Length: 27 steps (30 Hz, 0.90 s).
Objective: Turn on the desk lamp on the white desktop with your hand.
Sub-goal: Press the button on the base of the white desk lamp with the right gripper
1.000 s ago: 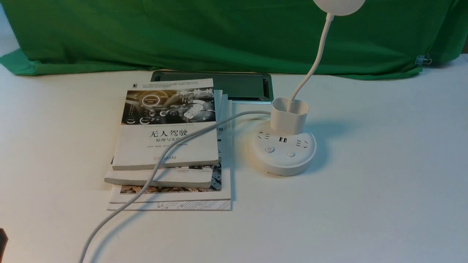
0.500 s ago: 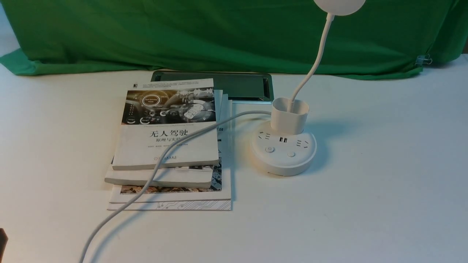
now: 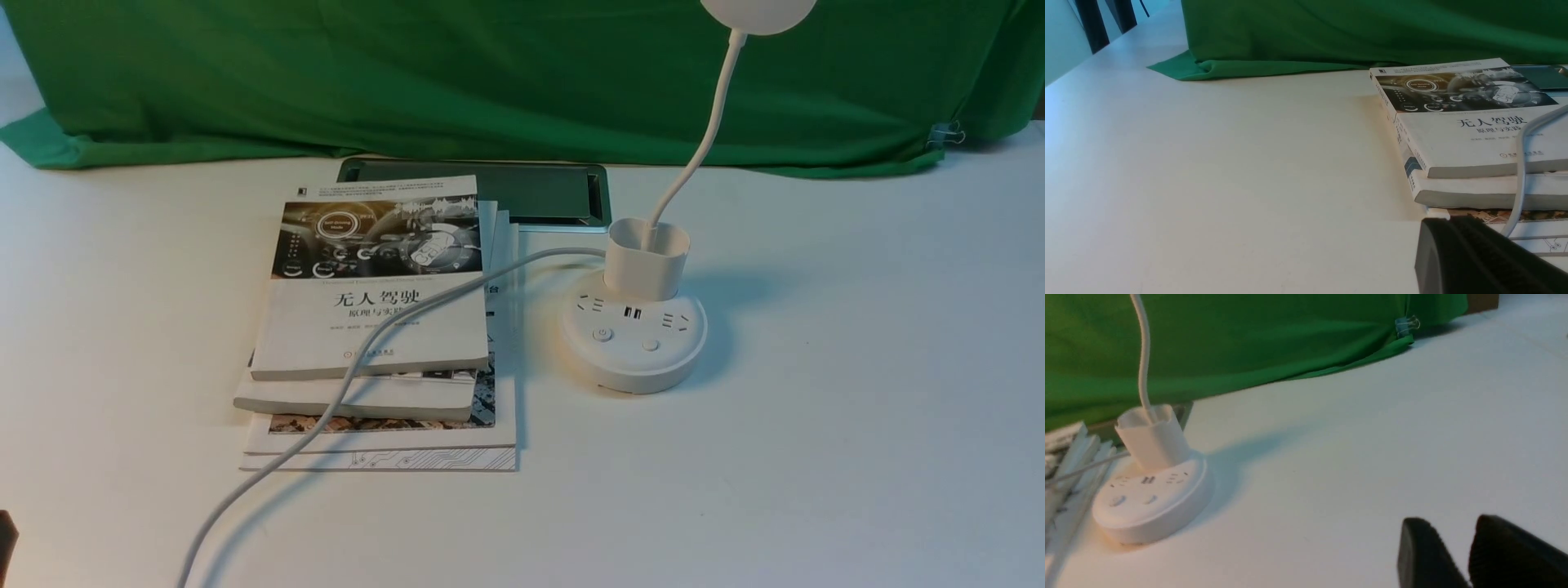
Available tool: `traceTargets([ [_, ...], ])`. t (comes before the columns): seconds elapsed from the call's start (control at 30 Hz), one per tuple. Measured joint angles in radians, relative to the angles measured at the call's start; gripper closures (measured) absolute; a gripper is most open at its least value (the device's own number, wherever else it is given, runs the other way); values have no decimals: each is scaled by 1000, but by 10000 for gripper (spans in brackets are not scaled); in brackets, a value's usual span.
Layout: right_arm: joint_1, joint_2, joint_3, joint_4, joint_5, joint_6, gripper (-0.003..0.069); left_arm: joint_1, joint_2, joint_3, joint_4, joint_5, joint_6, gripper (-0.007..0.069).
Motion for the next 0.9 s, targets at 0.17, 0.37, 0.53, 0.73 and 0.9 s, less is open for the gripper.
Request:
traceTargets([
  [0.17,0,0,0,68,-1,548,421,0,0,0,0,0,0,603],
  [0.37,0,0,0,27,3,932,421,0,0,0,0,0,0,603],
  [0.53,0,0,0,-16,2,760,421,0,0,0,0,0,0,603],
  [0.73,26,5,-66,5,-32,443,424,0,0,0,0,0,0,603],
  [0.9,109,186,-396,1,105,-40,599,0,0,0,0,0,0,603],
])
